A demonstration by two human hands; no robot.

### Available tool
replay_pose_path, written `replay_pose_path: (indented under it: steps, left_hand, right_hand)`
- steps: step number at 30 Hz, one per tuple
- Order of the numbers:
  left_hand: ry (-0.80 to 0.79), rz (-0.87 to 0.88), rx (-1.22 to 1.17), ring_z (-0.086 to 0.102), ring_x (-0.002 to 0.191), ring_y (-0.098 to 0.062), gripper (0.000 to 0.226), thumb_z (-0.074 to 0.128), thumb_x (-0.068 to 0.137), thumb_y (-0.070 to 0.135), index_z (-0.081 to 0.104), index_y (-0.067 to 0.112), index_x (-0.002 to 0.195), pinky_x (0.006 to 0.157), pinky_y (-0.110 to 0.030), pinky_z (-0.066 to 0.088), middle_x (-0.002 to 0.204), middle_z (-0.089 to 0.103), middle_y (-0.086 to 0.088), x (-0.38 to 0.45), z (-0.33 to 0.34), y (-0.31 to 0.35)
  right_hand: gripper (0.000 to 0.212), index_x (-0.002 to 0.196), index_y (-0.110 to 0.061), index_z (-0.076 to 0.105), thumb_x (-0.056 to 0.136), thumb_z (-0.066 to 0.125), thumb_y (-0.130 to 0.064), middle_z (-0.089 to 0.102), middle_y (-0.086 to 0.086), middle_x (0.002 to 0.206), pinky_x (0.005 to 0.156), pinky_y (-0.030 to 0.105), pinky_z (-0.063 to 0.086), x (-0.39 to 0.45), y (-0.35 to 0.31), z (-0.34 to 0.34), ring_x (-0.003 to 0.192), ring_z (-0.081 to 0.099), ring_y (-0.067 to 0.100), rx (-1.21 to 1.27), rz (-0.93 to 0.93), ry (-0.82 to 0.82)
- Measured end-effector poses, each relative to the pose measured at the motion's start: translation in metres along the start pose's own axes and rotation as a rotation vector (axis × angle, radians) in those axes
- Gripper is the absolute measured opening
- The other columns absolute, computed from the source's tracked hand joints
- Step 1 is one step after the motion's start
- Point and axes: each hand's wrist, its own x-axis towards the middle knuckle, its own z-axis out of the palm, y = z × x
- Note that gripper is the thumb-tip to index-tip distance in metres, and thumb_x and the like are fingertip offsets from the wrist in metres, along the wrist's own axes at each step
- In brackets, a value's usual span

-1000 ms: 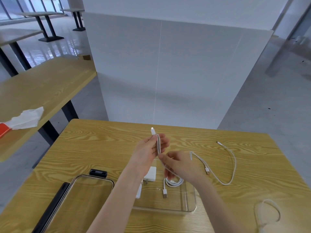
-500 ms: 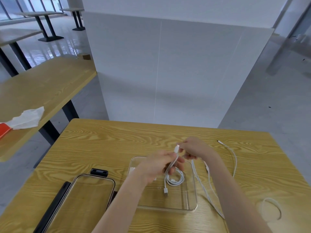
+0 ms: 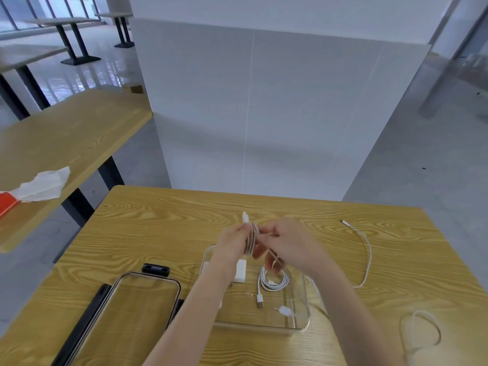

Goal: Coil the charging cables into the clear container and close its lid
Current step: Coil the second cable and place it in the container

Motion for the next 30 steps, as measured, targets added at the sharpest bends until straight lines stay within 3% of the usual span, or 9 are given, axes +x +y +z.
replay_pose_path:
  steps: [4, 7, 11, 13, 16, 21, 24, 27, 30]
  left_hand:
    - [-0.104, -0.015, -0.320, 0.069, 0.078, -0.016, 0.027, 0.039, 0.099, 0.014, 0.061, 0.001, 0.101, 0.061, -0.021, 0.052, 0.088, 0.073, -0.007, -0.004, -0.005, 0.013]
    - [-0.176, -0.003, -0.476, 0.068, 0.066, -0.012, 0.028, 0.038, 0.098, 0.013, 0.062, -0.002, 0.099, 0.065, -0.023, 0.051, 0.075, 0.073, -0.004, -0.007, -0.011, 0.024]
    - [-0.342, -0.038, -0.668, 0.048, 0.048, -0.008, 0.030, 0.036, 0.098, 0.014, 0.060, -0.005, 0.099, 0.052, -0.018, 0.043, 0.059, 0.054, 0.001, -0.013, -0.020, 0.038]
    - [-0.391, 0.022, -0.581, 0.043, 0.047, -0.008, 0.032, 0.034, 0.099, 0.015, 0.060, -0.004, 0.099, 0.050, -0.018, 0.039, 0.057, 0.050, 0.002, -0.018, -0.023, 0.041]
    - [-0.392, 0.144, -0.322, 0.041, 0.049, -0.009, 0.033, 0.033, 0.099, 0.014, 0.061, -0.003, 0.100, 0.051, -0.019, 0.038, 0.056, 0.053, 0.003, -0.023, -0.023, 0.039]
    - [-0.391, 0.156, 0.126, 0.048, 0.056, -0.009, 0.033, 0.038, 0.099, 0.020, 0.065, 0.001, 0.101, 0.065, -0.020, 0.044, 0.068, 0.063, 0.000, -0.023, -0.016, 0.024]
    - [-0.348, 0.132, 0.236, 0.047, 0.057, -0.009, 0.029, 0.037, 0.099, 0.020, 0.062, 0.007, 0.093, 0.059, -0.014, 0.043, 0.072, 0.063, -0.001, -0.021, -0.008, 0.017]
    - [-0.311, 0.119, 0.364, 0.046, 0.059, -0.008, 0.030, 0.035, 0.100, 0.021, 0.061, 0.009, 0.093, 0.058, -0.014, 0.040, 0.067, 0.057, 0.004, -0.016, -0.004, 0.007]
    - [-0.316, 0.038, 0.444, 0.044, 0.055, -0.007, 0.030, 0.033, 0.100, 0.018, 0.058, 0.006, 0.089, 0.052, -0.013, 0.037, 0.063, 0.051, 0.002, -0.012, -0.001, -0.009]
  right_hand:
    - [0.027, 0.096, -0.002, 0.061, 0.099, 0.040, -0.018, 0.068, 0.013, 0.069, 0.047, 0.023, 0.051, -0.002, 0.007, 0.010, 0.046, 0.061, 0.015, 0.090, 0.039, -0.178]
    - [0.028, 0.094, -0.008, 0.063, 0.099, 0.039, -0.023, 0.069, 0.009, 0.076, 0.063, 0.022, 0.052, 0.000, 0.018, 0.010, 0.064, 0.063, 0.018, 0.008, 0.018, -0.322]
    - [0.040, 0.078, -0.015, 0.066, 0.094, 0.046, -0.045, 0.069, 0.004, 0.073, 0.075, 0.023, 0.048, 0.010, 0.034, 0.006, 0.067, 0.063, 0.015, -0.112, 0.006, -0.365]
    - [0.051, 0.065, -0.013, 0.064, 0.086, 0.050, -0.058, 0.066, 0.002, 0.062, 0.071, 0.024, 0.049, 0.018, 0.040, 0.001, 0.056, 0.061, 0.013, -0.189, 0.025, -0.291]
    - [0.058, 0.044, -0.016, 0.045, 0.078, 0.058, -0.062, 0.047, -0.003, 0.040, 0.057, 0.023, 0.043, 0.027, 0.039, -0.012, 0.036, 0.040, 0.009, -0.312, 0.032, -0.154]
    - [0.050, 0.049, -0.018, 0.032, 0.079, 0.068, -0.035, 0.027, -0.006, 0.045, 0.045, 0.023, 0.020, 0.040, 0.024, -0.026, 0.042, 0.023, 0.011, -0.421, 0.030, 0.020]
    - [0.041, 0.050, -0.013, 0.038, 0.083, 0.061, -0.024, 0.033, 0.000, 0.049, 0.050, 0.028, 0.024, 0.044, 0.020, -0.023, 0.049, 0.030, 0.016, -0.616, -0.004, 0.007]
    - [0.027, 0.059, -0.014, 0.054, 0.085, 0.055, -0.018, 0.051, 0.000, 0.057, 0.057, 0.030, 0.036, 0.045, 0.020, -0.022, 0.057, 0.046, 0.017, -0.584, -0.008, 0.026]
    - [0.020, 0.084, -0.008, 0.064, 0.092, 0.046, -0.015, 0.064, 0.003, 0.073, 0.063, 0.031, 0.044, 0.042, 0.015, -0.024, 0.064, 0.053, 0.017, -0.551, -0.023, 0.151]
